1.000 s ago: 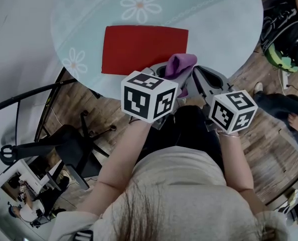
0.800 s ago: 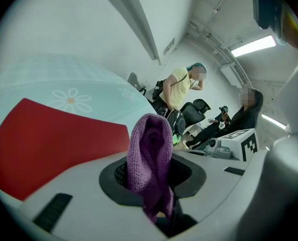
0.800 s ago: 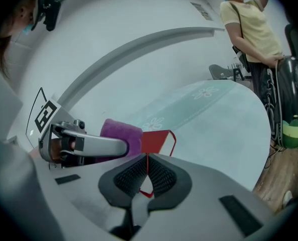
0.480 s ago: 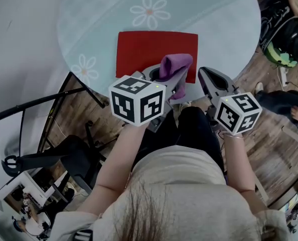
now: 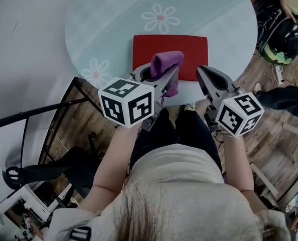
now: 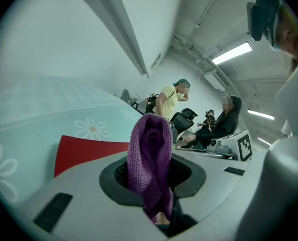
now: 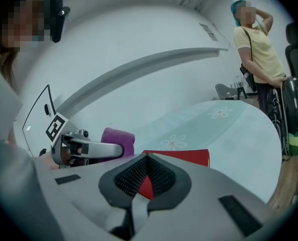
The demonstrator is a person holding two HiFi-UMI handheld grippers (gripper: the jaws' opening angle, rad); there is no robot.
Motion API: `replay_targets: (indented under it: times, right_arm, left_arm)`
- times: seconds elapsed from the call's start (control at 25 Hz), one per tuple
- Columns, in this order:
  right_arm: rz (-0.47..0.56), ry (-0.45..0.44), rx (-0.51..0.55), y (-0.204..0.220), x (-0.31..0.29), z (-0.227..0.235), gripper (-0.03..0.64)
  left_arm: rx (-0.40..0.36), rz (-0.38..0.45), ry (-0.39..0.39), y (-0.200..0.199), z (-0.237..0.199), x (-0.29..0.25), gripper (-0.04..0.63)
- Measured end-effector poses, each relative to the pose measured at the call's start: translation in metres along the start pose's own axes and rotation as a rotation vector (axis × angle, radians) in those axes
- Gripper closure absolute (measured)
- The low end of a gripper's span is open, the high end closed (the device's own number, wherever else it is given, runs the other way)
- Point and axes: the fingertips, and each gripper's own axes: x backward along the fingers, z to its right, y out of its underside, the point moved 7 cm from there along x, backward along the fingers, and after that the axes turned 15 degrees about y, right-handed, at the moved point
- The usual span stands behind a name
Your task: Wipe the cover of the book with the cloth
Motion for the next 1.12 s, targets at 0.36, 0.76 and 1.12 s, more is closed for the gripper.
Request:
replay_targets:
  times: [0.36, 0.76, 1.12]
  right_arm:
    - [0.118, 0.069, -0.053, -0.007, 0.008, -0.047, 0.595]
    - [0.176, 0.067, -0.091, 0.003, 0.030, -0.095, 0.595]
    - [0.193, 0.024, -0.033, -0.009, 0.045, -0.099, 0.595]
  left_arm:
    - [-0.090, 0.027, 0.086, -0.005, -0.001, 0.054, 0.485]
    - [-0.110, 0.070, 0.127, 0.007, 0.006, 0.099, 0.486]
    - [-0.123, 0.154, 0.123, 0.007, 0.024, 0.108, 0.485]
